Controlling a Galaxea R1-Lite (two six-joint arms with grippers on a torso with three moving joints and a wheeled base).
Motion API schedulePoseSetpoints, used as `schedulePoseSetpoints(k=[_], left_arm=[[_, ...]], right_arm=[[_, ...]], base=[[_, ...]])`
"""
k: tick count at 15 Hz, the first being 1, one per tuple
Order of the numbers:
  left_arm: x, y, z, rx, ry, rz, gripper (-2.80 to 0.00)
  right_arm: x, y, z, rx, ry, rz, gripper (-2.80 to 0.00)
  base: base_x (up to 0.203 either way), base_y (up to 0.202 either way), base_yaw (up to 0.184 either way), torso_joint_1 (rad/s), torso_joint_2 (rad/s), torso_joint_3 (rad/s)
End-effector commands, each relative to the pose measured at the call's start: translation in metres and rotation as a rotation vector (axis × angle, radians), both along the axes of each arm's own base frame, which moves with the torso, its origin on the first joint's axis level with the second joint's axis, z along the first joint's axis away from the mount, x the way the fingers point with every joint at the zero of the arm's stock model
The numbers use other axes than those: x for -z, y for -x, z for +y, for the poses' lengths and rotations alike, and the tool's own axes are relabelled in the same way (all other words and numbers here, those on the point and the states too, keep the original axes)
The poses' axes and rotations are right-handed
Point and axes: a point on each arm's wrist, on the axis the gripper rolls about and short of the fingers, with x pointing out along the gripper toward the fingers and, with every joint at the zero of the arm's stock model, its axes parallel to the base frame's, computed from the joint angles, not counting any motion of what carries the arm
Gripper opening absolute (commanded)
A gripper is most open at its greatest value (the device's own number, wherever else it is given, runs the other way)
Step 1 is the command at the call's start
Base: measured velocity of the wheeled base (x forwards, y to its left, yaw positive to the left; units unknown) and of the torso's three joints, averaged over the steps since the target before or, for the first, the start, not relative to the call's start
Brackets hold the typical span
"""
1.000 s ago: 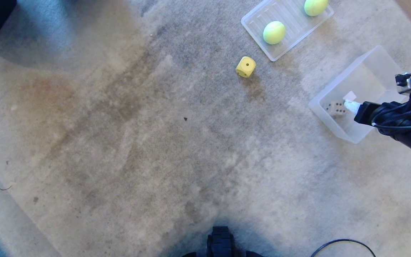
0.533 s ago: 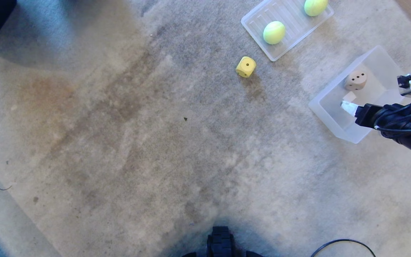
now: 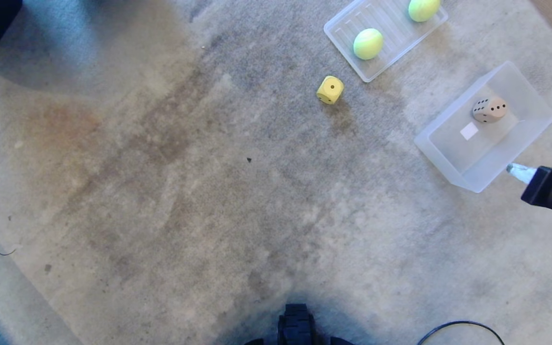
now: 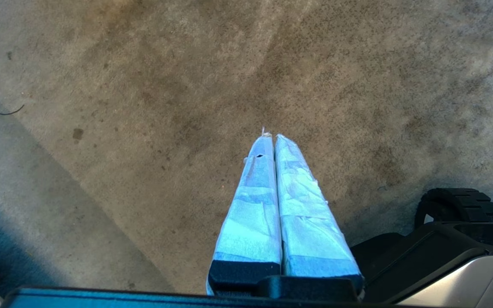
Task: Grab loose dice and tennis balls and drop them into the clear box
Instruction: Pick up toys out of the box
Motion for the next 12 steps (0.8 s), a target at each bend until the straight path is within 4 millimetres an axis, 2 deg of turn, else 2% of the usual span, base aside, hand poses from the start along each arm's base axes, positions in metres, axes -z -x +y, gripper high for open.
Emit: schedulePoseSetpoints(k=[1, 4, 7, 9, 12], left_arm=[[0.0, 0.0, 0.0, 0.0, 0.0, -0.001, -2.8], [0.0, 0.0, 0.0, 0.0, 0.0, -0.001, -2.8], [0.0, 0.0, 0.0, 0.0, 0.0, -0.001, -2.8], [0.0, 0.0, 0.0, 0.0, 0.0, -0.001, -2.8], [0.0, 0.0, 0.0, 0.0, 0.0, -0.001, -2.8]], right_arm=[[-0.011, 0.068, 0.005, 0.002, 0.005, -0.084, -2.8], [0.007, 0.131, 0.009, 0.003, 0.004, -0.076, -2.8], [0.043, 0.182, 0.013, -0.022, -0.002, -0.012, -2.8], [0.07, 0.203, 0.015, -0.047, -0.007, 0.042, -2.8], [0.111, 0.209, 0.014, -0.026, 0.014, 0.148, -2.8]], base=[[0.0, 0.0, 0.0, 0.0, 0.0, 0.0], [0.0, 0.0, 0.0, 0.0, 0.0, 0.0], [0.0, 0.0, 0.0, 0.0, 0.0, 0.0], [0.0, 0.0, 0.0, 0.0, 0.0, 0.0], [0.0, 0.0, 0.0, 0.0, 0.0, 0.0]])
